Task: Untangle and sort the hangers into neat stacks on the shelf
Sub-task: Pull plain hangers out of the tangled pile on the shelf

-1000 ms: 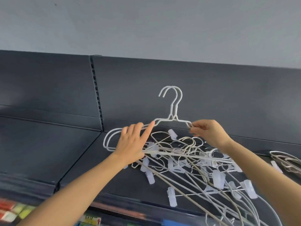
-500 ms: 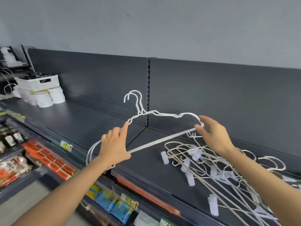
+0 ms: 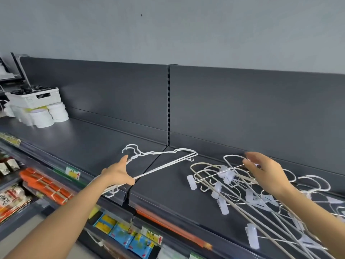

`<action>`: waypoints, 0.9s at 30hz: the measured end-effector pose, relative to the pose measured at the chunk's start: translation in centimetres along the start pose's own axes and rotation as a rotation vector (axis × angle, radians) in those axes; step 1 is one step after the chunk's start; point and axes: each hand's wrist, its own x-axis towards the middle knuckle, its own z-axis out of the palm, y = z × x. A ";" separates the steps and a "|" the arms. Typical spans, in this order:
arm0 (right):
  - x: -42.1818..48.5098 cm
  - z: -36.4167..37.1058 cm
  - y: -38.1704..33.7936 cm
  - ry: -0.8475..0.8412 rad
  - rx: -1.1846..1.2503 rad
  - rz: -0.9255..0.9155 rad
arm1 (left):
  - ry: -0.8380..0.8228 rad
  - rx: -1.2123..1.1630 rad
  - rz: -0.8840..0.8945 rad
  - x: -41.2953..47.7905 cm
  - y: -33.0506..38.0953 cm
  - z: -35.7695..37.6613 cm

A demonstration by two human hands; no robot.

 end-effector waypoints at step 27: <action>-8.9 -6.0 7.4 0.121 -0.092 0.277 | -0.209 0.008 0.909 -5.4 23.1 7.2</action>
